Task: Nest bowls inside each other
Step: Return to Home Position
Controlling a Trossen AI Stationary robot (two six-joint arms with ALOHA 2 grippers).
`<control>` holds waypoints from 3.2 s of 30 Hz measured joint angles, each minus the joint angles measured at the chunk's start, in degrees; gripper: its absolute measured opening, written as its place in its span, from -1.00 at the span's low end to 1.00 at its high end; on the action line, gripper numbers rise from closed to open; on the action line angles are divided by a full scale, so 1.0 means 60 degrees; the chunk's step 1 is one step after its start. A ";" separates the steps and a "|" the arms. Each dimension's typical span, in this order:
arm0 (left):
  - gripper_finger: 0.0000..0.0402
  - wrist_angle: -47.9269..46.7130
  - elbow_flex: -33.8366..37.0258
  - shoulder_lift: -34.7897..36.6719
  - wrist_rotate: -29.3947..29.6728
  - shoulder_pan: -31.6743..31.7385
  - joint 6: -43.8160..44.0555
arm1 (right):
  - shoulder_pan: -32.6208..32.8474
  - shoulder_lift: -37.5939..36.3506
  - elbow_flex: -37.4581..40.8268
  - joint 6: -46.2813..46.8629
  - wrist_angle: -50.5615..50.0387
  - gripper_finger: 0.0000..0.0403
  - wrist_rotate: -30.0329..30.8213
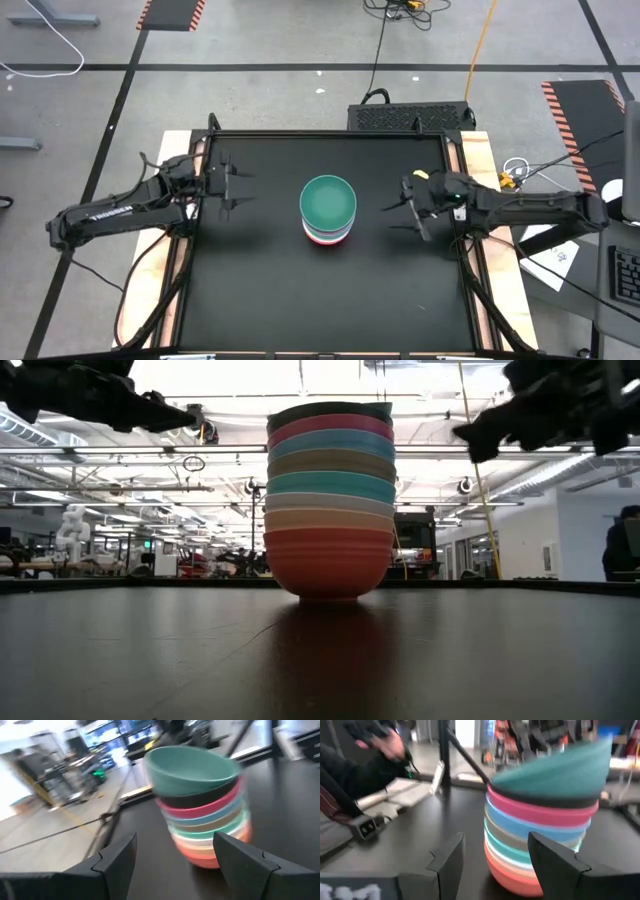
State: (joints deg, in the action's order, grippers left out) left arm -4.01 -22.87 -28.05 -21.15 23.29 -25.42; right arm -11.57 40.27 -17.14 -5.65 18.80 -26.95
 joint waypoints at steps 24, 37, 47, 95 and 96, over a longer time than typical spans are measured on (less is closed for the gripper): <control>0.33 -0.0573 0.1759 0.4055 0.3188 -0.1074 0.1404 | 0.0055 -0.6140 0.2420 0.1144 -0.1394 0.04 -0.0034; 0.33 -0.1338 0.2257 0.4652 0.1791 -0.1215 0.2037 | 0.0064 -0.6698 0.1812 0.0775 -0.3886 0.01 0.1745; 0.33 -0.1559 0.2251 0.4652 0.2612 -0.1468 0.1524 | 0.0014 -0.6697 0.1581 -0.0067 -0.4820 -0.26 0.2949; -0.94 -0.1795 0.2608 0.4615 0.2443 -0.1468 0.2459 | -0.2016 -0.6684 0.2581 0.1221 -0.2808 -0.95 0.0935; -0.94 -0.1773 0.2608 0.4614 0.2416 -0.1470 0.2522 | -0.2016 -0.6684 0.2581 0.1223 -0.2809 -0.96 0.0935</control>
State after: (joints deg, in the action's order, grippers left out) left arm -14.65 -7.22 -0.37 -6.65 14.47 -10.29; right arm -23.66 0.16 -1.65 1.69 1.95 -21.34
